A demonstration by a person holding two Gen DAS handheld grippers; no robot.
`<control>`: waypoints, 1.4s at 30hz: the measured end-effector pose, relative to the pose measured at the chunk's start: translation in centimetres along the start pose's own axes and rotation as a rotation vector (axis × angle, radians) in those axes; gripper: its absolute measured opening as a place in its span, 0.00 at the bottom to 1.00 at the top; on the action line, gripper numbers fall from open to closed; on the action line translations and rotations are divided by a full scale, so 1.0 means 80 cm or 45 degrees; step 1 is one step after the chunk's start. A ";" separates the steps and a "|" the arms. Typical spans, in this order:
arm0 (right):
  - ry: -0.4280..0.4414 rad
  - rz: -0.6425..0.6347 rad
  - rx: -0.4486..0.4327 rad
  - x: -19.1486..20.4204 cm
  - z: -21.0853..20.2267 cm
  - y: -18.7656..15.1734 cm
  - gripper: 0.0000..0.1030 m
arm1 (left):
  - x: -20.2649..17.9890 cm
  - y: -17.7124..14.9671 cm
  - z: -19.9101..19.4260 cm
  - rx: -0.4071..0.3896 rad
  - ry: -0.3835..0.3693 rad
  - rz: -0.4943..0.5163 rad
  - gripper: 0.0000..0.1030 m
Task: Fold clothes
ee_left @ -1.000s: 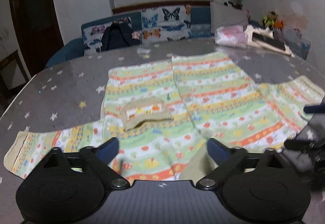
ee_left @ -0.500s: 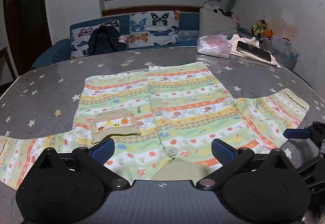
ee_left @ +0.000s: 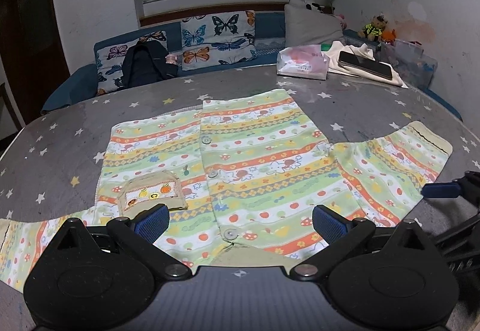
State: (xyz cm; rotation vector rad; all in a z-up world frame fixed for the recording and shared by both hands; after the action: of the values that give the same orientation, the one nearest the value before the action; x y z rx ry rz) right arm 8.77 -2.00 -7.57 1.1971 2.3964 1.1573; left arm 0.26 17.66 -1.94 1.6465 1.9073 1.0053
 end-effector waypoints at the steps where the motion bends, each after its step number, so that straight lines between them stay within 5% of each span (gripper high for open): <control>1: -0.011 0.026 0.003 -0.009 -0.003 0.000 0.90 | -0.002 0.001 0.001 0.003 0.003 0.007 1.00; 19: -0.390 0.417 -0.043 -0.202 -0.041 0.009 0.51 | -0.034 0.009 0.016 0.049 0.012 0.103 1.00; 28: -0.372 0.441 -0.042 -0.211 -0.030 0.014 0.35 | -0.038 0.009 0.022 0.075 0.014 0.110 1.00; 33: -0.308 0.455 -0.042 -0.207 -0.029 0.016 0.10 | -0.037 0.007 0.027 0.092 0.016 0.106 1.00; 42: -0.185 0.486 -0.117 -0.183 -0.046 0.033 0.07 | -0.032 0.000 0.031 0.116 0.017 0.094 1.00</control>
State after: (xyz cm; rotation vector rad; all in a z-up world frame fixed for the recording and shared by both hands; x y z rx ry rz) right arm 17.84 -14.13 -5.21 1.6929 2.0409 1.2169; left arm 2.57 15.77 -3.89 1.7771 1.9398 0.9731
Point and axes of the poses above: each gripper's, at about its wrist camera, not at the fingertips, and z roughly the way its jaws point, x to its left, y to its top, the point moved 3 cm from there along z, roughly the way its jaws point, and after that the axes turned 6 degrees about y, right-handed, at the moved point
